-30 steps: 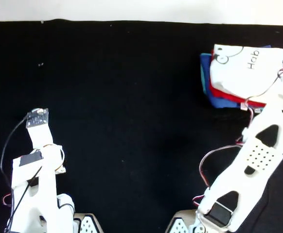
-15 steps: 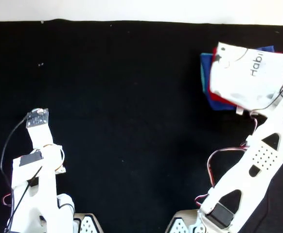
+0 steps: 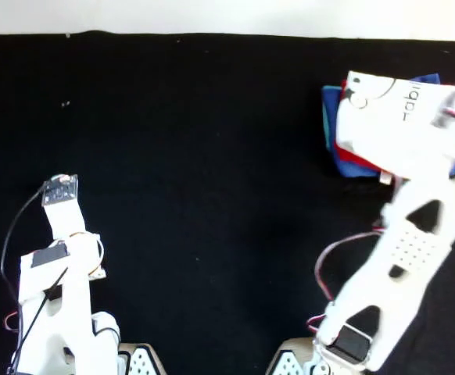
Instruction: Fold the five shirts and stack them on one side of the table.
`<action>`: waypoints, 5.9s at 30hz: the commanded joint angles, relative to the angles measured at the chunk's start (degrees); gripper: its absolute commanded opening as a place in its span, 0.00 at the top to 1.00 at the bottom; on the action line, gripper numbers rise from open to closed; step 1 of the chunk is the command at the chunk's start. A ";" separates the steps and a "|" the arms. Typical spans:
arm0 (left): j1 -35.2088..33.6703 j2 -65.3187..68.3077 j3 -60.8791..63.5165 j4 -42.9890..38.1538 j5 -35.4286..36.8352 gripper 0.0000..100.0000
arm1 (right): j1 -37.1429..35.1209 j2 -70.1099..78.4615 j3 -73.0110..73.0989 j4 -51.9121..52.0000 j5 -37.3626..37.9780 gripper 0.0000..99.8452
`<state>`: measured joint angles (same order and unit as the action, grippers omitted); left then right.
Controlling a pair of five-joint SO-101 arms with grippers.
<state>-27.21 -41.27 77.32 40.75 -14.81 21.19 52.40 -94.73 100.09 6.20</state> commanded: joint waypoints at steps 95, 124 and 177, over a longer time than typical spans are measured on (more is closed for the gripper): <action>-0.22 -0.13 0.13 -1.14 0.44 0.99 | -6.99 -12.88 -6.11 1.19 16.44 0.99; 6.90 -59.65 -2.86 35.34 0.26 0.99 | -9.54 -70.29 38.99 1.19 -1.67 0.99; 16.31 -62.99 19.74 35.34 0.44 0.99 | -18.42 -156.62 197.93 -30.73 -1.41 0.99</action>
<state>-11.56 -104.22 96.04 75.47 -14.55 2.73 -104.09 95.69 69.76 5.14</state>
